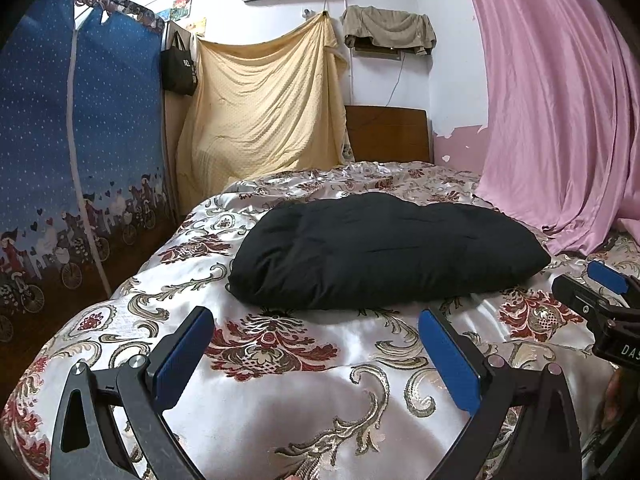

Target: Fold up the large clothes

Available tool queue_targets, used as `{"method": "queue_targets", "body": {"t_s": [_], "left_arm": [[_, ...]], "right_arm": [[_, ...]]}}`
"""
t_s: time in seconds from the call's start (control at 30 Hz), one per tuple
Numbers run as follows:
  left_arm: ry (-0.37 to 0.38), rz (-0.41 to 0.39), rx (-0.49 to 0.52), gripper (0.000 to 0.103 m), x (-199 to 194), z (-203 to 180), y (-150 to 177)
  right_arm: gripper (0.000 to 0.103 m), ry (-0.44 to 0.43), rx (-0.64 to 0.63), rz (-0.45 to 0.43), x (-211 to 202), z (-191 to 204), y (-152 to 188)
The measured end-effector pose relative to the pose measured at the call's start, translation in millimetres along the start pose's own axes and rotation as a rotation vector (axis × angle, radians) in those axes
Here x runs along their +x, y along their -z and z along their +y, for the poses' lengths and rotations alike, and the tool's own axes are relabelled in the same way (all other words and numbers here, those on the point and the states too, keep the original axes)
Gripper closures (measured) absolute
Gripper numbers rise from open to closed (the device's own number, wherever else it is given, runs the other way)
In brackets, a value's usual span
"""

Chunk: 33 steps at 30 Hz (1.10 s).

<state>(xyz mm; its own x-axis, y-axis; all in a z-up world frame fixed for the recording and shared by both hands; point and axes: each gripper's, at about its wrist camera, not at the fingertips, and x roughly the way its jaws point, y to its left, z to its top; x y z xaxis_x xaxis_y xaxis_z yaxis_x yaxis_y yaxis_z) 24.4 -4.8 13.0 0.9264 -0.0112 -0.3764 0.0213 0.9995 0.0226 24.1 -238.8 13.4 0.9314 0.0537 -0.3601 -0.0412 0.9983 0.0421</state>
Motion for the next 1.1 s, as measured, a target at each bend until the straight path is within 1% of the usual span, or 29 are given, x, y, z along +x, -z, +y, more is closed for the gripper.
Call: {"method": "queue_targets", "body": {"t_s": [1.1], "left_arm": [[-0.003,-0.008,-0.004,0.000,0.4,-2.1,2.8]], "right_arm": [[0.004,0.002,-0.001,-0.001,-0.1,2.5,1.3]]}}
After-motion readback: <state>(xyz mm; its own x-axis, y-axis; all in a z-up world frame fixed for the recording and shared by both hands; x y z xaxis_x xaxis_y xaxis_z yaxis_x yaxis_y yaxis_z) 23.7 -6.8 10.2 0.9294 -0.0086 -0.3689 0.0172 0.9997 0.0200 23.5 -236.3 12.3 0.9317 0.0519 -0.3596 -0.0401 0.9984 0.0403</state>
